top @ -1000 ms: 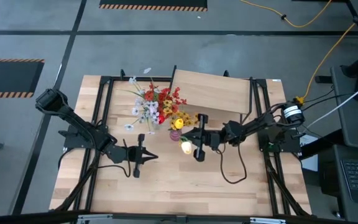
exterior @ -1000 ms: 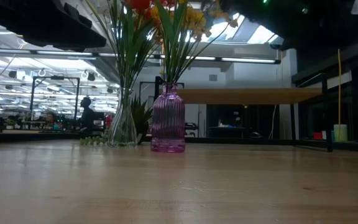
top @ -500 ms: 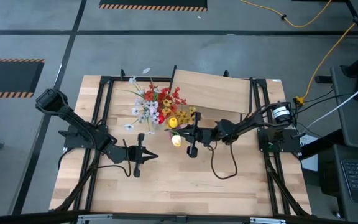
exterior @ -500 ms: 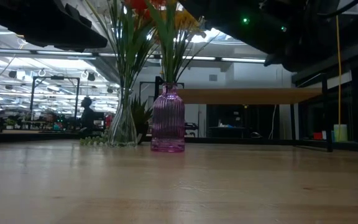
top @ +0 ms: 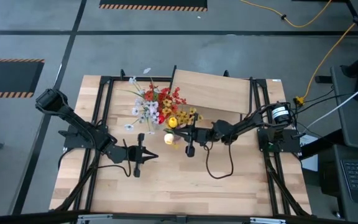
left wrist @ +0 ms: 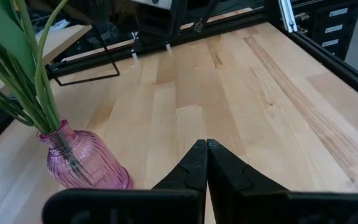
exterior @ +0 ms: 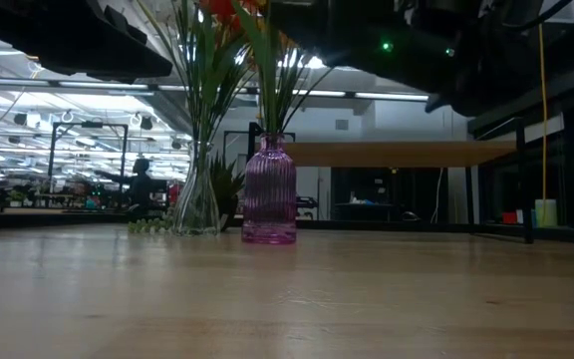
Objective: Pick and place flowers into a vace then onto a shelf
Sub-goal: Put the light yellow flower into the violet vase
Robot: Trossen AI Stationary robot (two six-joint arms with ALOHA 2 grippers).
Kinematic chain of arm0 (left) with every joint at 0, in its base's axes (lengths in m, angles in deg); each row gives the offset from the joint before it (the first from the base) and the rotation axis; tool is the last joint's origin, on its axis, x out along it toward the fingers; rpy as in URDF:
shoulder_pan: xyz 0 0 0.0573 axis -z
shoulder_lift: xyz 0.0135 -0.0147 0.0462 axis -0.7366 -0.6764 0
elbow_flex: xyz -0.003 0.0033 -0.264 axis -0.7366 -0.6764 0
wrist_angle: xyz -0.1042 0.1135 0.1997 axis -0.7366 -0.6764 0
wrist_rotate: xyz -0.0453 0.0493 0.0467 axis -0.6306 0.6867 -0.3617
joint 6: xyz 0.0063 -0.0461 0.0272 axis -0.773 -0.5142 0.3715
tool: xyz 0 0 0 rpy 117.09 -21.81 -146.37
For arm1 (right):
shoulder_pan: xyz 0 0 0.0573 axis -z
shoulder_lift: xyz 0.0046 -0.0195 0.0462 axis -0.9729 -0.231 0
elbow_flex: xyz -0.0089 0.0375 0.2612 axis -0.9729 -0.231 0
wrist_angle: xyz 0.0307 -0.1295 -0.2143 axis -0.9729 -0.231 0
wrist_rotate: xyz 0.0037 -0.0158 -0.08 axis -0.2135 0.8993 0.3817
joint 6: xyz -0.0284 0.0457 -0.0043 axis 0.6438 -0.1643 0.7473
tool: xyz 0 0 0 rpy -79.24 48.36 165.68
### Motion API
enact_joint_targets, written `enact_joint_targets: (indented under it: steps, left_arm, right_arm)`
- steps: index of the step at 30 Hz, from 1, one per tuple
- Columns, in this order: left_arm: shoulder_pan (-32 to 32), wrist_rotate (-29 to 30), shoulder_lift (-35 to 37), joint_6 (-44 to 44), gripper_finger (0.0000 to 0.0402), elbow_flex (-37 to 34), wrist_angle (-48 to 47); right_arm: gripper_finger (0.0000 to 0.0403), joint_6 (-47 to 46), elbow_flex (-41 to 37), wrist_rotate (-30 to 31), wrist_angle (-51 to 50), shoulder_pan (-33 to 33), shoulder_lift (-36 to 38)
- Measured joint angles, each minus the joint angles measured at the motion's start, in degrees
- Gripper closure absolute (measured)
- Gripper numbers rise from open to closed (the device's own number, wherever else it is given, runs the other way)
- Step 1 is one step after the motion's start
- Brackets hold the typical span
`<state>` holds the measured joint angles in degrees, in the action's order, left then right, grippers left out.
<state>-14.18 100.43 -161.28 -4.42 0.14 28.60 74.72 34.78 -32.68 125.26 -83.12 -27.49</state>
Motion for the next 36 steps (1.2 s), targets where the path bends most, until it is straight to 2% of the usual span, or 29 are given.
enact_joint_targets:
  steps: [4,14,20,26,36]
  left_arm:
    - [0.0,0.0,0.0,0.0,0.0398,0.0,0.0]
    - [0.0,-0.02,0.0,-0.36,0.04,0.0,0.0]
    - [0.0,-0.02,0.0,-0.48,0.0396,0.0,0.0]
    - [0.0,-0.03,0.0,-0.48,0.04,0.01,0.0]
    - [0.0,-0.04,0.0,-0.48,0.0399,0.02,0.0]
  right_arm:
    - [0.0403,0.08,0.0,0.01,-3.09,0.0,0.0]
    - [0.0403,3.07,0.0,0.26,-3.31,0.0,0.0]
    - [0.0395,3.09,0.0,8.62,-3.78,-0.13,0.0]
    - [0.0381,3.11,0.0,9.12,-4.35,-0.11,0.0]
    - [0.0378,2.89,0.0,9.23,-4.34,-0.23,0.02]
